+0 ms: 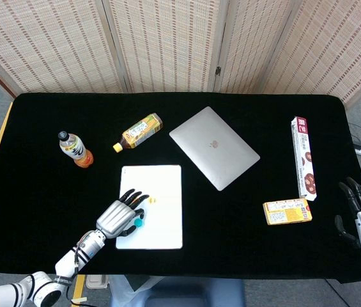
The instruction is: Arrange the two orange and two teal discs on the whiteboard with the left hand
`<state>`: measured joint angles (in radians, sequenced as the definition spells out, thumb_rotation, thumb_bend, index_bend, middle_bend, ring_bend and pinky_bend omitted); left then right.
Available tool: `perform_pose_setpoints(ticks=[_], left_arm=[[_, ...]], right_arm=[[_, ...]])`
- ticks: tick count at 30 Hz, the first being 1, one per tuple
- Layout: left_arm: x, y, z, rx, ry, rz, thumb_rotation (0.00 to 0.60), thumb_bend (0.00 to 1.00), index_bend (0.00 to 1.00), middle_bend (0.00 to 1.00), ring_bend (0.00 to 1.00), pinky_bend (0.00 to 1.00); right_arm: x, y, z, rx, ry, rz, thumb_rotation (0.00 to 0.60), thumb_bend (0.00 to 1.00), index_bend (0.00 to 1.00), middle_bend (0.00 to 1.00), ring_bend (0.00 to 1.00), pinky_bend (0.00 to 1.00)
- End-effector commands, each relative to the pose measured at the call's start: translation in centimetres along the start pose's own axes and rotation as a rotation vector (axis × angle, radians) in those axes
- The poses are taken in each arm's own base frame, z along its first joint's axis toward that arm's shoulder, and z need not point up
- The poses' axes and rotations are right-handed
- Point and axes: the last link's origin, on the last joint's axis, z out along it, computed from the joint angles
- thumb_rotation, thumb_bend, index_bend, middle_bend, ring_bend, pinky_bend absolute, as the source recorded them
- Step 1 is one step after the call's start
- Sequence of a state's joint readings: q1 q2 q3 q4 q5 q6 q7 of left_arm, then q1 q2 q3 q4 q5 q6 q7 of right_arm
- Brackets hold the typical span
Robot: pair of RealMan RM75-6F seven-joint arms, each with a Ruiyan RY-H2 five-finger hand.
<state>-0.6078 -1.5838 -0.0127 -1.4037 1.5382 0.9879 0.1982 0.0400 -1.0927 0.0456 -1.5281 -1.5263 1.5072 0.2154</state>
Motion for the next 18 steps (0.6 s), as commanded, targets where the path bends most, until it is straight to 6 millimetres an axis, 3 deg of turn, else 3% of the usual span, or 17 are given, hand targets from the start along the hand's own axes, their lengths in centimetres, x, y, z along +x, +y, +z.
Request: perform_pose_setpoints(ticks=[1, 7, 12, 18], left_arm=[[-0.2, 0.2, 0.3, 0.001, -0.010, 0.008, 0.600, 0.42, 0.52, 0.11, 0.00, 0.00], [-0.7, 0.0, 0.5, 0.016, -0.026, 0.014, 0.600, 0.42, 0.50, 0.11, 0.00, 0.00], [-0.9, -0.1, 0.3, 0.026, -0.035, 0.017, 0.600, 0.39, 0.34, 0.10, 0.00, 0.00], [-0.2, -1.0, -0.9, 0.051, -0.005, 0.022, 0.600, 0.39, 0.30, 0.09, 0.00, 0.00]], right_arm=[[0.0, 0.1, -0.1, -0.003, 0.000, 0.001, 0.600, 0.58, 0.00, 0.00, 0.00, 0.00], [0.0, 0.1, -0.1, -0.003, 0.002, 0.000, 0.600, 0.58, 0.00, 0.00, 0.00, 0.00], [0.0, 0.0, -0.1, -0.002, 0.002, 0.000, 0.600, 0.58, 0.00, 0.00, 0.00, 0.00], [0.1, -0.2, 0.0, 0.003, 0.006, -0.004, 0.600, 0.58, 0.00, 0.00, 0.00, 0.00]])
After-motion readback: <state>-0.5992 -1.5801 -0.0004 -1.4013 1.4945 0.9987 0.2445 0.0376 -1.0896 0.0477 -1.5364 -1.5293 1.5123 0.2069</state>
